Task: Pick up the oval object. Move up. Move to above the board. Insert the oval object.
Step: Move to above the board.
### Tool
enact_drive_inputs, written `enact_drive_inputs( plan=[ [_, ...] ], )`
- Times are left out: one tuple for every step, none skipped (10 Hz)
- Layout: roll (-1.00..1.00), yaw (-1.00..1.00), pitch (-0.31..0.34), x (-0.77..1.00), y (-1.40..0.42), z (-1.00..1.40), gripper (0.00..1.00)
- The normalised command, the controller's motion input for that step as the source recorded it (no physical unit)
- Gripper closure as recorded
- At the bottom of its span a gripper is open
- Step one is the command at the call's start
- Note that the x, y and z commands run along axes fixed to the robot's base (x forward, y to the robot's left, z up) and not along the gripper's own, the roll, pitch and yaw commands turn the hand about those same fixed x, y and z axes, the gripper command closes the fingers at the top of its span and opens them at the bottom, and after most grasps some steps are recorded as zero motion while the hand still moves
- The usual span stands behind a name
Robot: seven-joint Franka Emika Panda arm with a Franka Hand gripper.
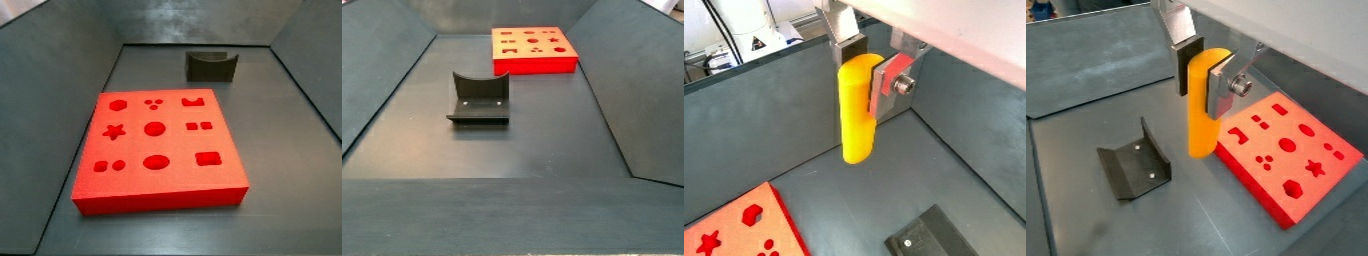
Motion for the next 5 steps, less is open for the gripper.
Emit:
enact_drive_inputs(
  plan=[
    [0.29,-1.0,0.244,0.14,-1.0,0.06,1.0],
    [0.26,-0.8,0.251,0.15,-1.0,0.07,1.0],
    [0.1,-0.49,0.22,0.16,-1.0,0.07,1.0],
    [0.06,-0.3,0.189,0.17,-1.0,0.07,1.0],
    [0.03,-0.16,0.168,0.18,-1.0,0.07,1.0]
  ],
)
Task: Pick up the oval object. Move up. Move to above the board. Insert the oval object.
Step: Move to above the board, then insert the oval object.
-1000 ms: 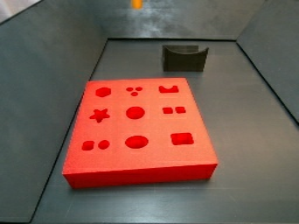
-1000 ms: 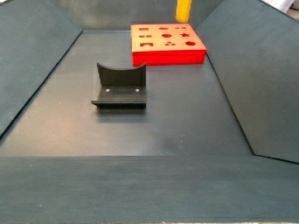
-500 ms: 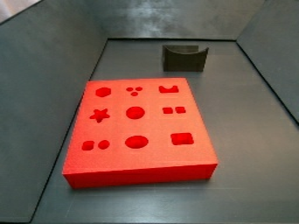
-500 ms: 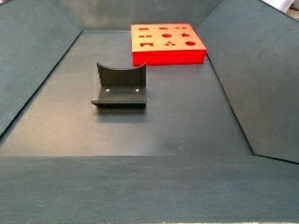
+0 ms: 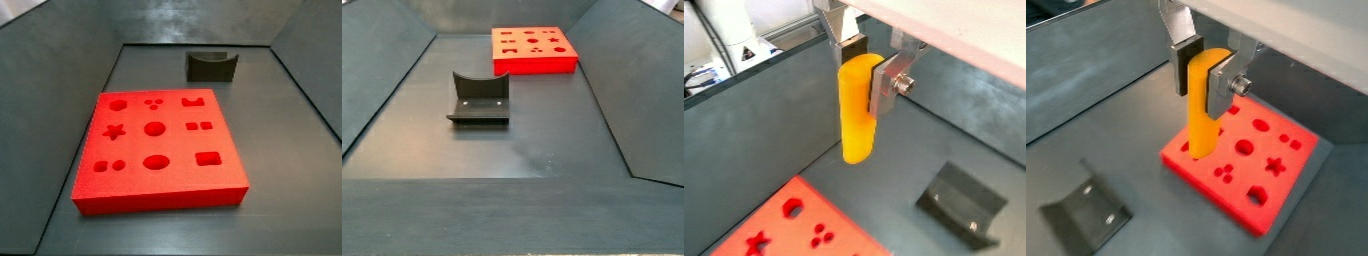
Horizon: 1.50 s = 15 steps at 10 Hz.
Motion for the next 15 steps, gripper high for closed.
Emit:
enact_drive_inputs(
  plan=[
    [0.01,-0.07,0.147,0.19,-1.0,0.08,1.0],
    [0.0,-0.04,0.132,0.21,-1.0,0.08,1.0],
    [0.0,-0.01,0.129,0.23,-1.0,0.08,1.0],
    [0.01,0.0,0.129,0.24,-0.98,0.09,1.0],
    [0.02,0.0,0.135,0.18,-0.59,0.07,1.0],
    [0.03,0.0,0.128,0.12,-0.22,0.04,1.0],
    [0.02,0.0,0.071,0.0,0.0,-0.15,1.0],
    [-0.02,0.02,0.119,0.0,0.04,-0.13,1.0],
    [-0.01,0.0,0.0,0.0,0.0,0.0,1.0],
    [0.0,0.0,0.0,0.0,-0.05,-0.03,1.0],
    [0.0,0.04,-0.04,0.0,-0.13,-0.77,1.0],
    [0.06,0.12,0.0,0.0,-0.3,-1.0,1.0],
    [0.03,0.1,0.0,0.01,-0.36,-1.0,1.0],
    [0.02,0.12,0.0,0.03,-0.36,-1.0,1.0],
    [0.02,0.14,0.0,0.07,-0.31,-1.0,1.0]
  ],
)
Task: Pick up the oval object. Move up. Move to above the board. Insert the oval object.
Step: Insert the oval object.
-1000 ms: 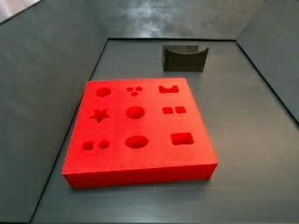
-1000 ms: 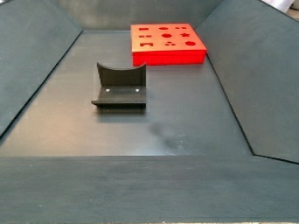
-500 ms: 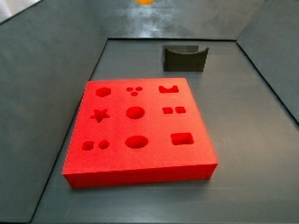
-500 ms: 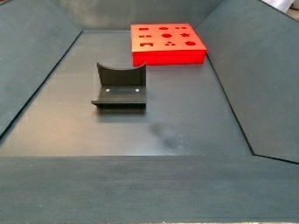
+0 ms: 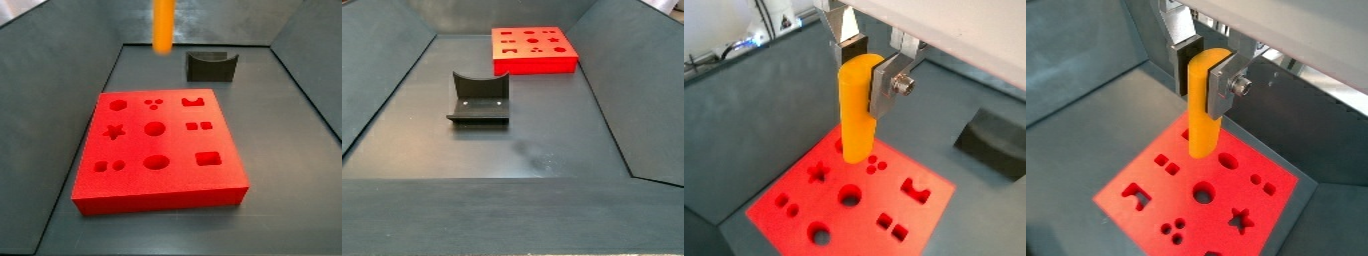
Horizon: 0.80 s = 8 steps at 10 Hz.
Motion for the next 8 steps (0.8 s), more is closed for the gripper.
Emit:
enact_drive_inputs(
  plan=[
    [0.0,0.38,0.0,0.11,-0.06,-1.0,1.0],
    [0.0,0.45,0.0,0.14,0.0,-1.0,1.0],
    [0.0,0.45,0.0,0.17,0.0,-1.0,1.0],
    [0.0,0.32,0.0,0.17,0.13,-1.0,1.0],
    [0.0,0.0,0.023,0.0,0.0,0.0,1.0],
    [-0.01,0.0,0.0,0.0,0.0,0.0,1.0],
    [0.19,0.01,-0.057,-0.17,-0.14,-0.54,1.0],
    [0.26,0.0,-0.123,-0.12,-0.07,-0.78,1.0]
  ],
)
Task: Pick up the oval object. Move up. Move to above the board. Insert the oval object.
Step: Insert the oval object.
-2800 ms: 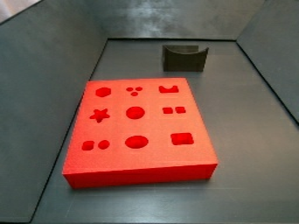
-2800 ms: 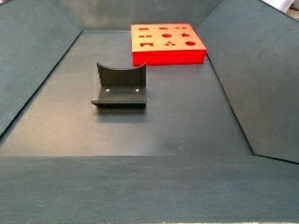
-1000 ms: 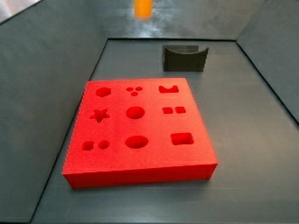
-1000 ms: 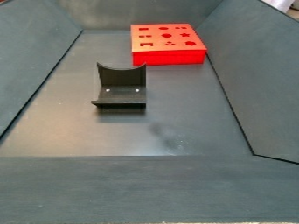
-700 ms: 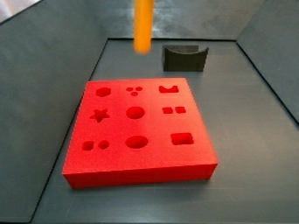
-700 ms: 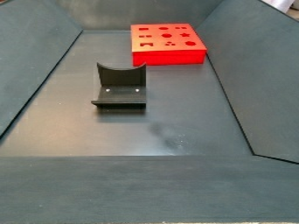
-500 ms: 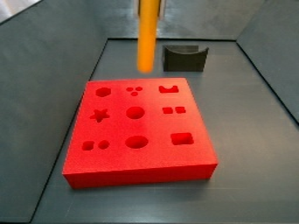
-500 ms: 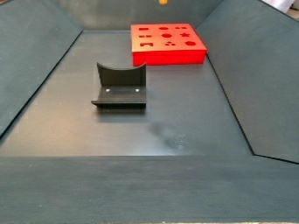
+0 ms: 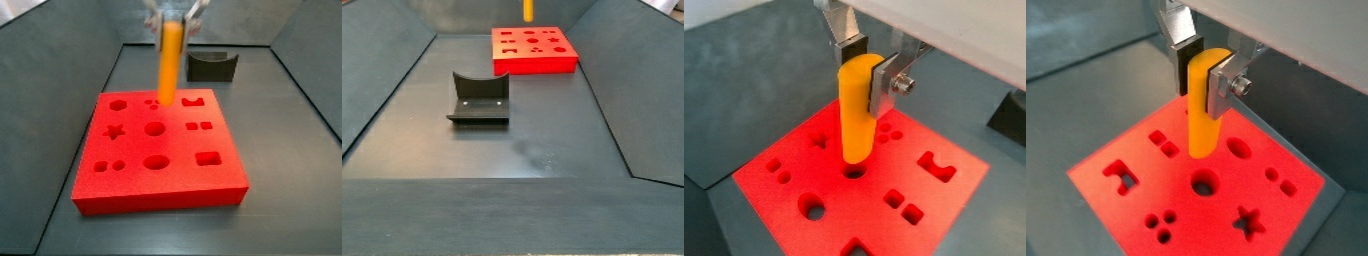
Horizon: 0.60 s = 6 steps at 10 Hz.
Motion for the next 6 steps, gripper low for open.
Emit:
enact_drive_inputs(
  plan=[
    [0.27,0.0,-0.114,0.01,-0.11,-0.73,1.0],
    [0.33,0.0,-0.011,0.17,-0.09,-0.69,1.0],
    [0.21,0.0,0.0,0.12,-0.02,-0.42,1.0],
    [0.02,0.0,0.0,0.01,-0.02,0.0,1.0],
    [0.07,0.0,0.0,0.0,0.0,-0.08,1.0],
    [0.13,0.0,0.01,-0.02,0.0,-0.18,1.0]
  ],
)
